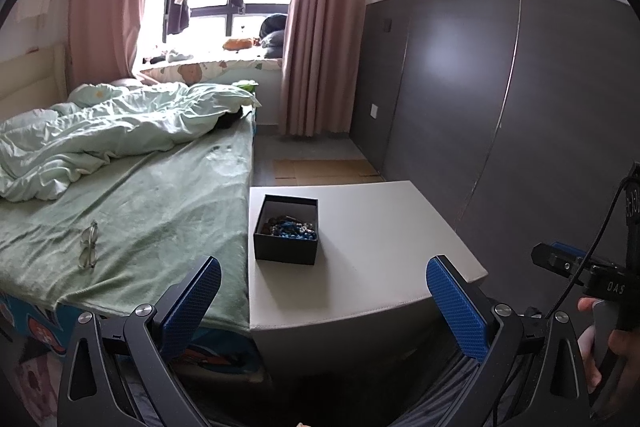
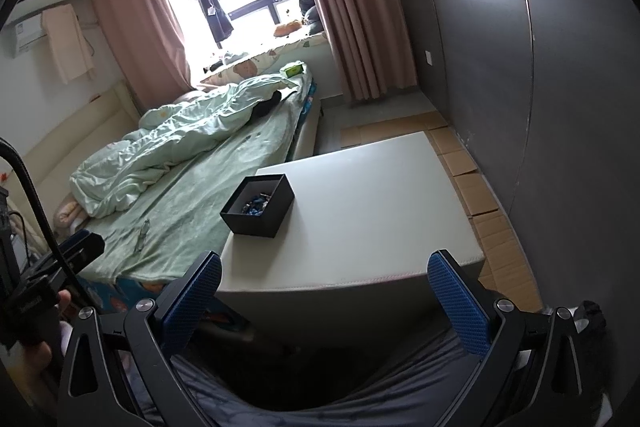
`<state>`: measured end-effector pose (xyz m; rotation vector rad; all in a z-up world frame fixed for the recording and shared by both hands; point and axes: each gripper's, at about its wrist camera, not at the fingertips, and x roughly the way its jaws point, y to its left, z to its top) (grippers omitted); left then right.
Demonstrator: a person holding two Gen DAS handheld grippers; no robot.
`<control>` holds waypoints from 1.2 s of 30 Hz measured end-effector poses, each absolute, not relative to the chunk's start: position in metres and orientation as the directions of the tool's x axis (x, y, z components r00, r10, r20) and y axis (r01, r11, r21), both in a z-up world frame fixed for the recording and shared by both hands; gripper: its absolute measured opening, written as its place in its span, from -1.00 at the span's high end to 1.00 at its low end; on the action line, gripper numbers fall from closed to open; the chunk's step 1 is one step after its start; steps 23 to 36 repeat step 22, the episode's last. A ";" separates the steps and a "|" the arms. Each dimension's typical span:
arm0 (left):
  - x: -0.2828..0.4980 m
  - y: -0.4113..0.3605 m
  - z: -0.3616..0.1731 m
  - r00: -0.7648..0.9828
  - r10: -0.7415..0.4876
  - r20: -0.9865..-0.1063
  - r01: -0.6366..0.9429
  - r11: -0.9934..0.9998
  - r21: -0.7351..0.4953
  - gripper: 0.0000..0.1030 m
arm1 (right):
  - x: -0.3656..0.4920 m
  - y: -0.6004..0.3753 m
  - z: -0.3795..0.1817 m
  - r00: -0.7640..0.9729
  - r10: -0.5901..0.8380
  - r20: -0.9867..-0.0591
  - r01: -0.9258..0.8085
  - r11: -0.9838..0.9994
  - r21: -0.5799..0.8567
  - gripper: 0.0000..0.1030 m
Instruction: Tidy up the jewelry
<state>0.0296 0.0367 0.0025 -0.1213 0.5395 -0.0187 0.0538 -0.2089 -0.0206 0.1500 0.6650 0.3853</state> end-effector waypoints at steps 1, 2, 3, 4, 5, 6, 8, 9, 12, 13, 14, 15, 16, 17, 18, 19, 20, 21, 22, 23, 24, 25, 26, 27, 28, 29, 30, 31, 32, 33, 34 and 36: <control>0.029 0.037 0.003 0.859 -0.049 -0.510 -0.015 0.993 -0.121 -0.99 | 0.054 -0.209 -0.020 0.720 0.394 -0.572 -0.299 0.919 0.256 -1.00; 0.029 0.037 0.003 0.859 -0.049 -0.510 -0.016 0.992 -0.122 -0.99 | 0.054 -0.209 -0.020 0.720 0.393 -0.572 -0.300 0.919 0.255 -1.00; 0.030 0.037 0.003 0.857 -0.055 -0.513 -0.014 0.992 -0.129 -0.99 | 0.054 -0.209 -0.020 0.720 0.394 -0.572 -0.300 0.919 0.256 -1.00; 0.030 0.038 0.003 0.856 -0.066 -0.514 -0.008 0.990 -0.141 -0.99 | 0.054 -0.209 -0.020 0.720 0.394 -0.572 -0.299 0.919 0.257 -1.00; 0.029 0.038 0.003 0.856 -0.074 -0.512 -0.004 0.989 -0.151 -0.99 | 0.054 -0.209 -0.020 0.719 0.394 -0.572 -0.299 0.919 0.257 -1.00; 0.029 0.039 0.002 0.857 -0.080 -0.509 -0.002 0.987 -0.159 -0.99 | 0.054 -0.209 -0.020 0.719 0.394 -0.572 -0.299 0.919 0.257 -1.00; 0.029 0.040 0.002 0.858 -0.082 -0.508 -0.004 0.986 -0.167 -0.99 | 0.054 -0.209 -0.020 0.718 0.395 -0.572 -0.299 0.918 0.259 -1.00; 0.029 0.039 0.002 0.858 -0.078 -0.508 -0.007 0.986 -0.165 -0.99 | 0.054 -0.209 -0.020 0.719 0.396 -0.572 -0.299 0.918 0.259 -1.00; 0.030 0.038 0.002 0.856 -0.070 -0.513 -0.017 0.987 -0.162 -0.99 | 0.053 -0.209 -0.021 0.721 0.395 -0.570 -0.296 0.919 0.262 -1.00; 0.030 0.038 0.003 0.857 -0.083 -0.509 -0.009 0.984 -0.175 -0.99 | 0.053 -0.209 -0.021 0.721 0.395 -0.570 -0.294 0.918 0.264 -1.00; 0.029 0.038 0.003 0.858 -0.091 -0.506 -0.004 0.983 -0.183 -0.99 | 0.053 -0.209 -0.021 0.721 0.395 -0.570 -0.293 0.918 0.266 -1.00; 0.029 0.038 0.004 0.859 -0.090 -0.505 -0.004 0.983 -0.182 -0.99 | 0.053 -0.210 -0.022 0.720 0.394 -0.570 -0.292 0.919 0.267 -1.00; 0.029 0.036 0.004 0.859 -0.077 -0.506 -0.011 0.986 -0.169 -0.99 | 0.053 -0.210 -0.022 0.720 0.394 -0.571 -0.290 0.919 0.268 -1.00; 0.030 0.034 0.004 0.859 -0.065 -0.508 -0.016 0.988 -0.154 -0.99 | 0.054 -0.210 -0.023 0.720 0.394 -0.571 -0.289 0.919 0.269 -1.00; 0.030 0.033 0.003 0.858 -0.055 -0.511 -0.018 0.990 -0.139 -0.99 | 0.054 -0.210 -0.024 0.719 0.394 -0.572 -0.288 0.919 0.271 -1.00; 0.030 0.031 0.003 0.856 -0.052 -0.514 -0.017 0.992 -0.128 -0.99 | 0.054 -0.210 -0.024 0.719 0.394 -0.572 -0.288 0.919 0.271 -1.00; 0.031 0.030 0.002 0.855 -0.053 -0.516 -0.015 0.992 -0.126 -0.99 | 0.054 -0.210 -0.024 0.720 0.393 -0.573 -0.287 0.919 0.269 -1.00; 0.031 0.029 0.001 0.853 -0.056 -0.519 -0.012 0.992 -0.127 -0.99 | 0.054 -0.210 -0.024 0.719 0.393 -0.573 -0.287 0.919 0.270 -1.00; 0.032 0.029 0.000 0.850 -0.061 -0.523 -0.008 0.992 -0.128 -0.99 | 0.054 -0.210 -0.025 0.718 0.393 -0.574 -0.286 0.919 0.271 -1.00; 0.032 0.029 0.000 0.850 -0.061 -0.523 -0.008 0.992 -0.128 -0.99 | 0.054 -0.210 -0.025 0.718 0.393 -0.574 -0.286 0.919 0.271 -1.00; 0.032 0.029 0.000 0.850 -0.061 -0.523 -0.008 0.992 -0.128 -0.99 | 0.054 -0.210 -0.025 0.718 0.393 -0.574 -0.286 0.919 0.271 -1.00; 0.032 0.029 0.000 0.850 -0.061 -0.523 -0.008 0.992 -0.128 -0.99 | 0.054 -0.210 -0.025 0.718 0.393 -0.574 -0.286 0.919 0.271 -1.00; 0.032 0.029 0.000 0.850 -0.061 -0.523 -0.008 0.992 -0.128 -0.99 | 0.054 -0.210 -0.025 0.718 0.393 -0.574 -0.286 0.919 0.271 -1.00; 0.032 0.029 0.000 0.850 -0.061 -0.523 -0.008 0.992 -0.128 -0.99 | 0.054 -0.210 -0.025 0.718 0.393 -0.574 -0.286 0.919 0.271 -1.00; 0.032 0.029 0.000 0.850 -0.061 -0.523 -0.008 0.992 -0.128 -0.99 | 0.054 -0.210 -0.025 0.718 0.393 -0.574 -0.286 0.919 0.271 -1.00; 0.032 0.029 0.000 0.850 -0.061 -0.523 -0.008 0.992 -0.128 -0.99 | 0.054 -0.210 -0.025 0.718 0.393 -0.574 -0.286 0.919 0.271 -1.00; 0.032 0.029 0.000 0.850 -0.061 -0.523 -0.008 0.992 -0.128 -0.99 | 0.054 -0.210 -0.025 0.718 0.393 -0.574 -0.286 0.919 0.271 -1.00; 0.032 0.029 0.000 0.850 -0.061 -0.523 -0.008 0.992 -0.128 -0.99 | 0.054 -0.210 -0.025 0.718 0.393 -0.574 -0.286 0.919 0.271 -1.00; 0.032 0.029 0.000 0.850 -0.061 -0.523 -0.008 0.992 -0.128 -0.99 | 0.054 -0.210 -0.025 0.718 0.393 -0.574 -0.286 0.919 0.271 -1.00; 0.032 0.029 0.000 0.850 -0.061 -0.523 -0.008 0.992 -0.128 -0.99 | 0.054 -0.210 -0.025 0.718 0.393 -0.574 -0.286 0.919 0.271 -1.00; 0.032 0.029 0.000 0.850 -0.061 -0.523 -0.008 0.992 -0.128 -0.99 | 0.054 -0.210 -0.025 0.718 0.393 -0.574 -0.286 0.919 0.271 -1.00; 0.032 0.029 0.000 0.850 -0.061 -0.523 -0.008 0.992 -0.128 -0.99 | 0.054 -0.210 -0.025 0.718 0.393 -0.574 -0.286 0.919 0.271 -1.00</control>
